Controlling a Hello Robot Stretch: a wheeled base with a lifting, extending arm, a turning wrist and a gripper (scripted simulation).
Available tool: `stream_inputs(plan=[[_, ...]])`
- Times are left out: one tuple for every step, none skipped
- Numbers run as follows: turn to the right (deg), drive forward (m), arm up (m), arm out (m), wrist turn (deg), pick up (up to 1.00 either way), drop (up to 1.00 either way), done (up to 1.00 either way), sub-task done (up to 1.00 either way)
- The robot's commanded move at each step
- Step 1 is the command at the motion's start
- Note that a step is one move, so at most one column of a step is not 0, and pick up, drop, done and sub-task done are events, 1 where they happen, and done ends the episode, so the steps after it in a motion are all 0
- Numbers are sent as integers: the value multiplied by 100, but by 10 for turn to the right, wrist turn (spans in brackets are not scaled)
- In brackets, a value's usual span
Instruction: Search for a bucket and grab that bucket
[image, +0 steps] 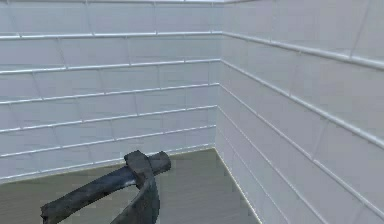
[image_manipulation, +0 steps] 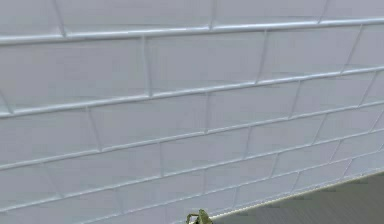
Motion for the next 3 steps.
stream_inputs(plan=[[0, 0, 18, 0, 0, 0, 0, 0, 0], [0, 0, 0, 26, 0, 0, 0, 0, 0], [0, 0, 0, 0, 450, 0, 0, 0, 0]])
